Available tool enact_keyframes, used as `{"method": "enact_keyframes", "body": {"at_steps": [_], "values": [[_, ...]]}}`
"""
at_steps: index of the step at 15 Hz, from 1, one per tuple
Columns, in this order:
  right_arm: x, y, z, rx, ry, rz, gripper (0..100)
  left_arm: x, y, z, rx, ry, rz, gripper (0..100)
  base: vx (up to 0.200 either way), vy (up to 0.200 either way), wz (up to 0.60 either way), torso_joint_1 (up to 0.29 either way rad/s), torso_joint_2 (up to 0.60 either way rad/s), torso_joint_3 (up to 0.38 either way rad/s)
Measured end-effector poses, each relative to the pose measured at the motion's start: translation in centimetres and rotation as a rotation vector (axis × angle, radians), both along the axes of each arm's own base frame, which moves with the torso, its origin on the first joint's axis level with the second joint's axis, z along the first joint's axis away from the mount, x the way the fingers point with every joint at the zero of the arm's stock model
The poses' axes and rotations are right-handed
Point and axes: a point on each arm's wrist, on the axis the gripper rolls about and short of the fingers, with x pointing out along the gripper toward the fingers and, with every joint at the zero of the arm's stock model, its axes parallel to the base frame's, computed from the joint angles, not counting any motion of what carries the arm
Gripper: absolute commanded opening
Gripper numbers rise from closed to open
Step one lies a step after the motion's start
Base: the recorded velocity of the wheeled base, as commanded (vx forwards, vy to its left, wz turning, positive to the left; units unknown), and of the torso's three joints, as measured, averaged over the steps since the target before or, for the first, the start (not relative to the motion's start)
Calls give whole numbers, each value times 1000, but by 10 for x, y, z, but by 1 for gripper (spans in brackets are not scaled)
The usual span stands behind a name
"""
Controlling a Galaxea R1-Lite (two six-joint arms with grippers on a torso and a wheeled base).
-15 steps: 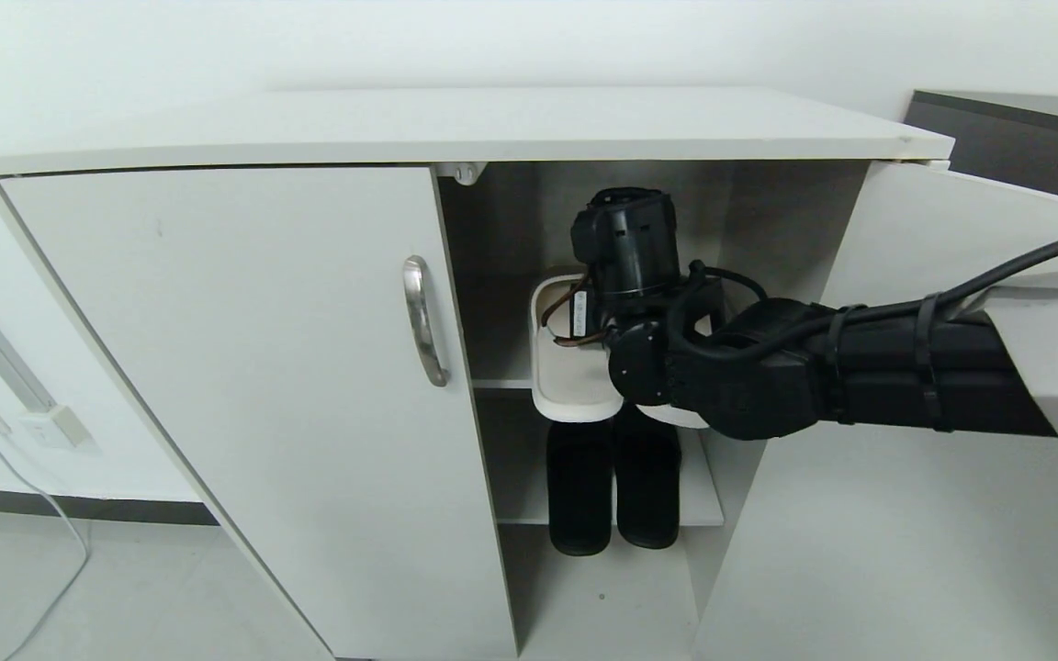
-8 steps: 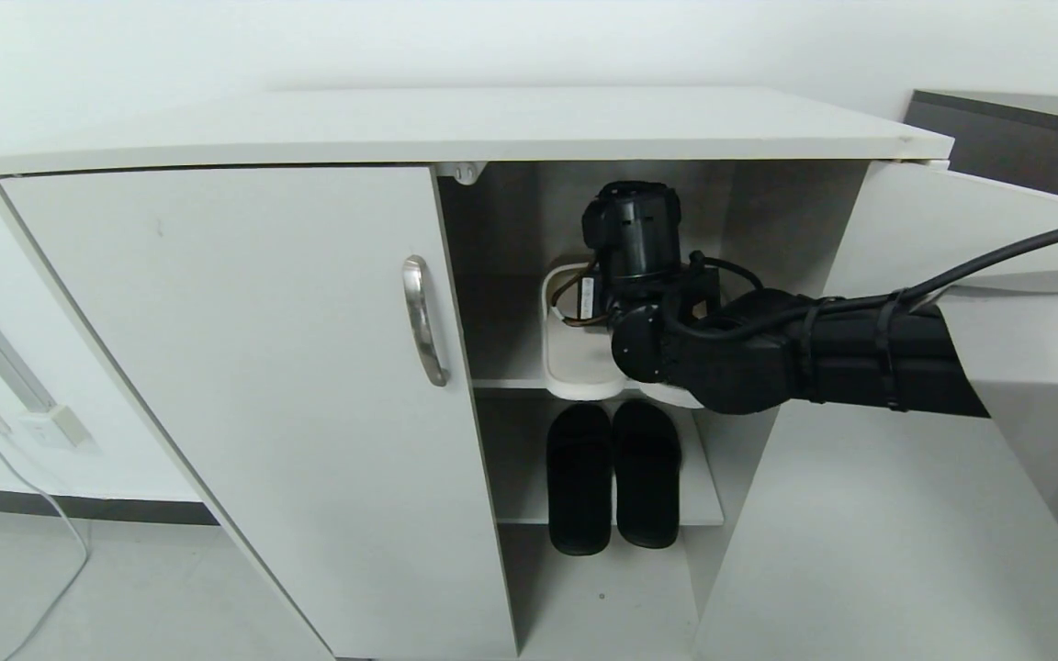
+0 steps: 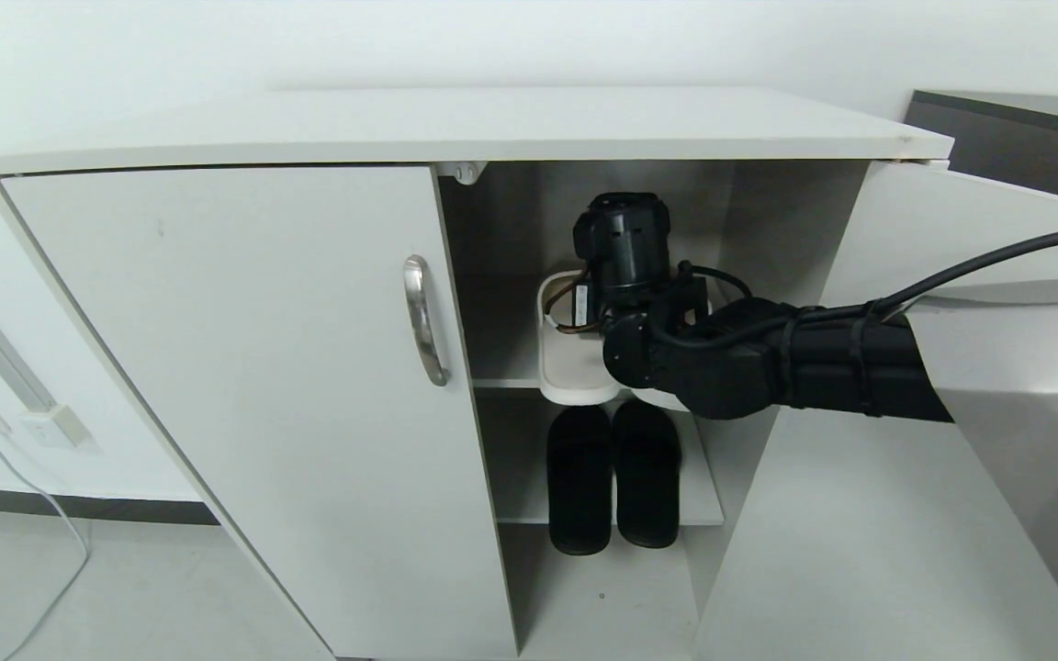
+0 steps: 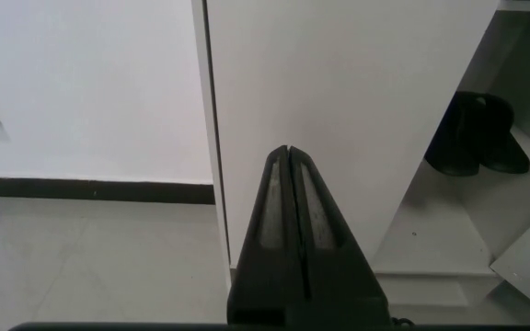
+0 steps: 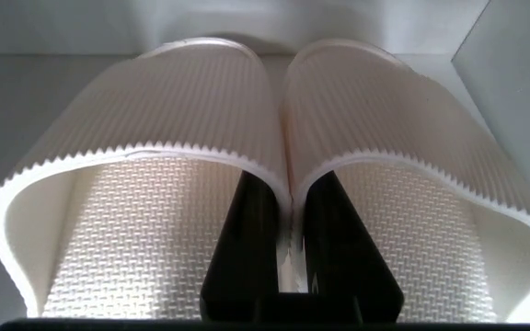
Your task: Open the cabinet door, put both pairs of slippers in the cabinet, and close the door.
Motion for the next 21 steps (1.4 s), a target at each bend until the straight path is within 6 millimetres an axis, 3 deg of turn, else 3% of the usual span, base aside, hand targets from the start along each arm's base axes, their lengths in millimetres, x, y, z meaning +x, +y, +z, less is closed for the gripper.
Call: {"method": "enact_keyframes", "body": {"at_steps": [7,8,14,18,21], "values": [[4,1,-8,-11,11,-6,0,0,0,0,0,0,0,0,0,0,0,0,0,0],[4,1,-9,-13,13,-5,100,0,0,0,0,0,0,0,0,0,0,0,0,0],[-3,1,-16,-37,38,4,100,0,0,0,0,0,0,0,0,0,0,0,0,0],[-26,-3,-16,-28,26,14,100,0,0,0,0,0,0,0,0,0,0,0,0,0],[-56,-9,-16,-11,3,50,100,0,0,0,0,0,0,0,0,0,0,0,0,0]]}}
